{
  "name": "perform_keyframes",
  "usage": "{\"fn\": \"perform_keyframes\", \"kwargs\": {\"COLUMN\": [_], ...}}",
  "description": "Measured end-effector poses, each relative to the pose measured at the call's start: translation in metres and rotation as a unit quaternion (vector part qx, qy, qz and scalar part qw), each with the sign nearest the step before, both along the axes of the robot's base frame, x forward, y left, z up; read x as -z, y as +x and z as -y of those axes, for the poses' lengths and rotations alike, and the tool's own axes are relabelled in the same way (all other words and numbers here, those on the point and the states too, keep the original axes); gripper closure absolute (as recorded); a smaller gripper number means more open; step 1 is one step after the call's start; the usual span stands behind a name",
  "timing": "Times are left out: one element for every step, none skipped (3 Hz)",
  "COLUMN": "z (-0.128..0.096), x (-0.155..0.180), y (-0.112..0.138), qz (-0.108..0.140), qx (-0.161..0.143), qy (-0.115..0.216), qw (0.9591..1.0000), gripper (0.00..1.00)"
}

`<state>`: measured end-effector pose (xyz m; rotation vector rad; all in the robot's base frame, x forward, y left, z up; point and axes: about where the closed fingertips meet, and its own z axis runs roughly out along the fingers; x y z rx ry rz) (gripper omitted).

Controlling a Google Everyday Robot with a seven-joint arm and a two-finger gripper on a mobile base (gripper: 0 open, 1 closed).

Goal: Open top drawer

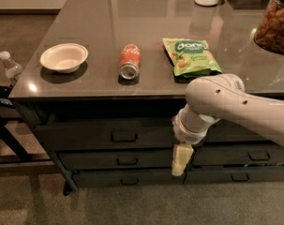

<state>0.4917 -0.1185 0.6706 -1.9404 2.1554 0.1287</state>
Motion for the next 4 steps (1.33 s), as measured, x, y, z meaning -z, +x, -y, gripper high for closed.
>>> {"fn": "perform_keyframes", "kwargs": {"z": [-0.001, 0.001, 0.001, -0.002], "x": [0.015, 0.011, 0.013, 0.025], "y": [0.010, 0.032, 0.034, 0.034], "qz": [-0.002, 0.016, 0.015, 0.005], "qx": [0.000, -0.007, -0.008, -0.011], "qy": [0.000, -0.002, -0.003, -0.001], "qw": [1.0000, 0.9998, 0.9999, 0.9999], "gripper": [0.00, 0.00, 0.00, 0.00]}}
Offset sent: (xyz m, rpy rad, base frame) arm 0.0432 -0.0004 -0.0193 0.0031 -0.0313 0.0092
